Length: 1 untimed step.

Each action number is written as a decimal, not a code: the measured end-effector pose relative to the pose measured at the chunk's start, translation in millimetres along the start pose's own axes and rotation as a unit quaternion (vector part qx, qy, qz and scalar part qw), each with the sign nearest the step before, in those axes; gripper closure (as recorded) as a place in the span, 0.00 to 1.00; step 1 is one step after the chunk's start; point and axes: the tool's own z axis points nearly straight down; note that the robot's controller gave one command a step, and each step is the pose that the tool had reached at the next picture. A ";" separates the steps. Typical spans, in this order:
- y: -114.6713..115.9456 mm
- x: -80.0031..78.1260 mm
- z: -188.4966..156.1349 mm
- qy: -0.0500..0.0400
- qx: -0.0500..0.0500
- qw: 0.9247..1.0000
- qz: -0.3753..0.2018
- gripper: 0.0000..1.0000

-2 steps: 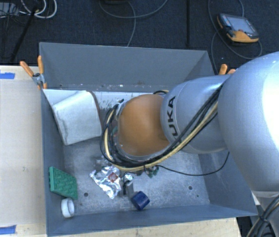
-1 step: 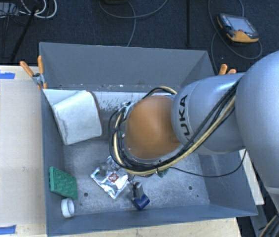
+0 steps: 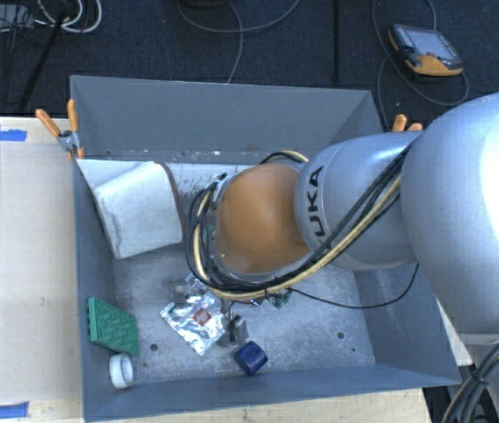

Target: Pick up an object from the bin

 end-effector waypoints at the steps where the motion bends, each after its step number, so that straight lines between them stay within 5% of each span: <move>1: -2.7 3.8 -0.4 0.001 0.000 1.000 -0.003 0.00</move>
Offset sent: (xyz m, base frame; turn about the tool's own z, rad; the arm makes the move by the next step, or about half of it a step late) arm -0.0008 -0.0057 0.0011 -0.0092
